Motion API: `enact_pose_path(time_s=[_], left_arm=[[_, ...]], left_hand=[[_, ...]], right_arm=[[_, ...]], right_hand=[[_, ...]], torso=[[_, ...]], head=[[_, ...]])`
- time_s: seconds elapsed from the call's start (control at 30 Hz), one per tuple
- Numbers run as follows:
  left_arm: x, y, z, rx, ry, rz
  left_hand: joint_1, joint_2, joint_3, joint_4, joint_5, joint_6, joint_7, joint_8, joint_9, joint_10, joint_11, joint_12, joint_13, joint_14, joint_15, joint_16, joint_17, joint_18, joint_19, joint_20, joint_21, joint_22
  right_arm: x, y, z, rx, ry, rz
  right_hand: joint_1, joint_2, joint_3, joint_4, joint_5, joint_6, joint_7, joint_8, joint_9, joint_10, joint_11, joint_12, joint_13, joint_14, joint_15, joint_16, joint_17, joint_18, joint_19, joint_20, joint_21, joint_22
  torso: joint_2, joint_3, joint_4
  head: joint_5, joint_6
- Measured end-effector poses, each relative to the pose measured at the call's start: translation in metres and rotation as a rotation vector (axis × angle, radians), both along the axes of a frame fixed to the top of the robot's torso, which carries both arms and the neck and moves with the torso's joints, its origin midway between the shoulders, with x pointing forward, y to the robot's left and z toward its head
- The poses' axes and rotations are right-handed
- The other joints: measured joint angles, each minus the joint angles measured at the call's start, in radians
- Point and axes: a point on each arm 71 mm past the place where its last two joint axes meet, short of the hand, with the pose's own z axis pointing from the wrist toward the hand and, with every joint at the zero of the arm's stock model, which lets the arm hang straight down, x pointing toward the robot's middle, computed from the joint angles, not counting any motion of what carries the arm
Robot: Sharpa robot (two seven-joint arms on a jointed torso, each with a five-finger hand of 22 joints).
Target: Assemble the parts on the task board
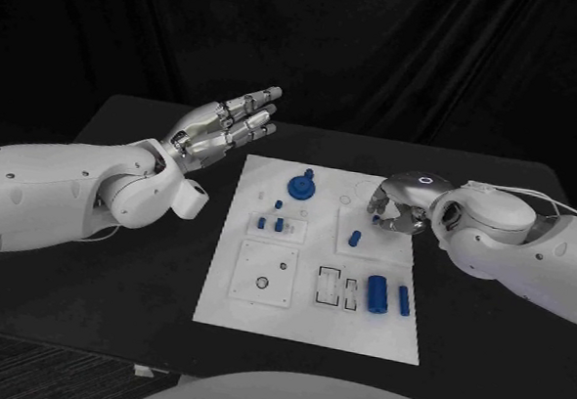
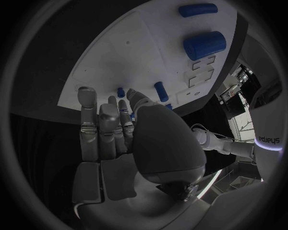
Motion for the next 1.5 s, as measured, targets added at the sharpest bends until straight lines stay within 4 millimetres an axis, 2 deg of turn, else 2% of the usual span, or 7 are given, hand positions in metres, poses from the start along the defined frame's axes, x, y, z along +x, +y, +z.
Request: enact_pose_path(time_s=[0.2,0.37,0.43,0.7,0.93,1.27,1.5], left_arm=[[0.001,-0.001,-0.002,0.002,0.003,0.001],[0.001,0.000,-0.003,0.005,0.006,0.005],[0.001,0.000,-0.004,0.006,0.008,0.006],[0.001,0.001,-0.006,0.008,0.014,0.006],[0.001,0.000,-0.007,0.010,0.019,0.004],[0.001,-0.001,-0.008,0.011,0.026,0.000],[0.001,0.000,-0.009,0.011,0.030,-0.002]], left_hand=[[0.020,0.001,-0.003,-0.008,0.032,0.009,0.009,0.000,0.002,0.016,0.029,0.020,0.006,-0.001,0.015,0.000,-0.001,0.000,0.008,0.008,0.004,0.043],[0.029,0.002,-0.003,-0.014,0.041,0.011,0.007,0.000,0.001,0.019,0.033,0.020,0.006,0.002,0.019,0.000,-0.001,0.000,0.012,0.012,0.008,0.050],[0.034,0.002,-0.002,-0.017,0.046,0.013,0.005,0.000,0.001,0.016,0.037,0.020,0.006,-0.002,0.023,0.000,-0.001,0.000,0.012,0.012,0.009,0.054],[0.047,0.002,-0.003,-0.027,0.063,0.016,0.009,0.000,0.002,0.019,0.041,0.020,0.007,0.002,0.027,0.000,0.000,0.000,0.019,0.012,0.009,0.061],[0.056,0.003,0.003,-0.041,0.085,0.025,0.018,0.004,0.004,0.019,0.041,0.023,0.007,0.007,0.039,0.000,0.002,0.000,0.028,0.014,0.013,0.071],[0.080,0.009,0.005,-0.077,0.130,0.042,0.034,0.004,0.005,0.019,0.041,0.023,0.007,0.018,0.050,0.004,0.005,0.000,0.057,0.014,0.025,0.095],[0.084,0.005,0.006,-0.091,0.146,0.058,0.043,0.009,0.008,0.019,0.041,0.023,0.007,0.023,0.055,0.008,0.006,0.000,0.068,0.017,0.029,0.104]], right_arm=[[0.001,0.001,-0.005,-0.005,0.011,-0.003],[0.003,0.002,-0.008,-0.004,0.014,-0.003],[0.003,0.002,-0.008,-0.003,0.013,-0.003],[0.004,0.003,-0.009,-0.001,0.012,-0.002],[0.004,0.003,-0.009,0.001,0.012,-0.001],[0.004,0.003,-0.010,0.008,0.007,0.001],[0.002,0.001,-0.011,0.023,-0.002,0.002]], right_hand=[[0.007,0.003,0.010,-0.010,0.000,0.011,0.011,0.004,0.002,0.007,-0.004,-0.005,-0.008,0.000,0.000,0.000,-0.001,0.000,0.000,0.000,0.000,0.000],[0.029,0.005,0.026,-0.021,0.013,0.021,0.014,0.004,0.002,0.016,-0.005,-0.008,-0.016,0.000,0.000,0.000,-0.003,0.000,0.002,-0.002,0.000,0.000],[0.038,0.005,0.035,-0.030,0.022,0.031,0.023,0.007,0.004,0.026,-0.007,-0.012,-0.018,0.000,0.000,0.000,-0.003,0.000,0.004,-0.004,0.000,0.000],[0.052,0.005,0.052,-0.041,0.032,0.049,0.031,0.009,0.005,0.064,-0.007,-0.012,-0.028,0.000,0.000,0.000,-0.005,0.000,0.003,-0.004,0.000,0.000],[0.066,-0.009,0.073,-0.062,0.032,0.078,0.036,0.014,0.009,0.107,-0.010,-0.014,-0.039,0.000,0.000,0.000,-0.008,0.000,0.006,-0.001,0.000,0.000],[0.067,-0.010,0.080,-0.069,0.024,0.114,0.032,0.023,0.014,0.150,-0.015,-0.016,-0.048,0.000,0.000,0.000,-0.009,0.000,0.006,-0.001,0.022,0.000],[0.067,-0.011,0.083,-0.072,0.020,0.138,0.031,0.029,0.017,0.173,-0.016,-0.020,-0.052,-0.001,0.001,0.000,-0.009,0.000,0.007,-0.003,0.035,0.000]], torso=[[-0.001,0.0002,0.0000],[-0.002,0.0003,0.0000],[-0.003,0.0003,-0.0001],[-0.003,0.0005,-0.0012],[-0.004,0.0012,-0.0019],[-0.005,0.0012,-0.0028],[-0.005,0.0008,-0.0027]], head=[[0.000,0.000],[-0.002,0.000],[-0.002,0.000],[0.000,0.000],[0.000,0.000],[0.007,0.000],[0.011,0.000]])
